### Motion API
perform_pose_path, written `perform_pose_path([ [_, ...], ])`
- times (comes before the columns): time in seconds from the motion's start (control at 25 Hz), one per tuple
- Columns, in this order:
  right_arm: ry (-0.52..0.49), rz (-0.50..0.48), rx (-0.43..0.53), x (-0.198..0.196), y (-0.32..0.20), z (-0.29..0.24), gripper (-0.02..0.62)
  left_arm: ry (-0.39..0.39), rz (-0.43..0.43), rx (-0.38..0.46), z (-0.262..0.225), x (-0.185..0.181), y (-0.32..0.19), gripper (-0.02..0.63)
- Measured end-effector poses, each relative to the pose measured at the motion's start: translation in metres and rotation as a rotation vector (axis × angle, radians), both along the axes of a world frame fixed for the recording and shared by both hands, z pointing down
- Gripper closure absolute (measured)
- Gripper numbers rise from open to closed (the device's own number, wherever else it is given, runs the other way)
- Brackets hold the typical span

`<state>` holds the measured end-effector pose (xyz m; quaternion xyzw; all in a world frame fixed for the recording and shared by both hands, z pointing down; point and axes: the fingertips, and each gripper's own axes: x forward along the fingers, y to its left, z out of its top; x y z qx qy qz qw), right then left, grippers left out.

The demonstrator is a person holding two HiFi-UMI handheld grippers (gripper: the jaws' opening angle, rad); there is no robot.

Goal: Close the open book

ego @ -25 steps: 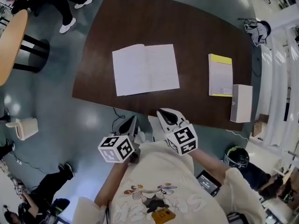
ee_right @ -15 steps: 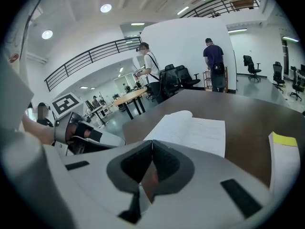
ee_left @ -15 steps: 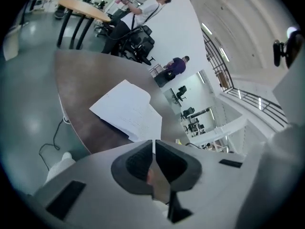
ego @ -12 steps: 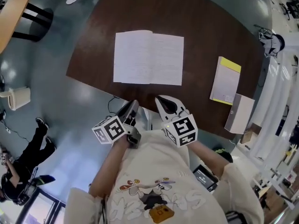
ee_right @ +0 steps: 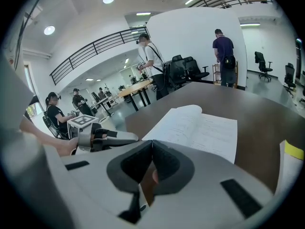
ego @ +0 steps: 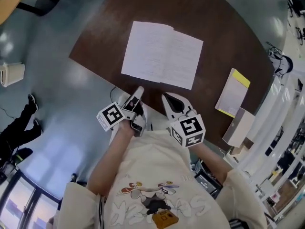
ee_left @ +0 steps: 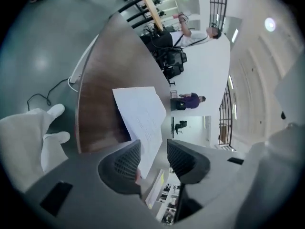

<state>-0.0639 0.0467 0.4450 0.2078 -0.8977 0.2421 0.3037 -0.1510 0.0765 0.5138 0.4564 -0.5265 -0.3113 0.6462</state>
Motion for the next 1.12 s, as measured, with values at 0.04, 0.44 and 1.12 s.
perform_pose_path([
  [0.04,0.004,-0.009,-0.003,-0.002,0.001,0.001,0.589,0.016,-0.030,-0.002,0.004,-0.003,0.000,0.442],
  [0.44,0.031,-0.079,-0.008,-0.019,0.004,0.002,0.589,0.121,-0.165,-0.004,0.036,-0.014,-0.010,0.431],
  [1.12,0.083,-0.149,-0.015,-0.037,0.013,-0.007,0.589,0.183,-0.279,-0.056,0.065,-0.045,-0.022,0.431],
])
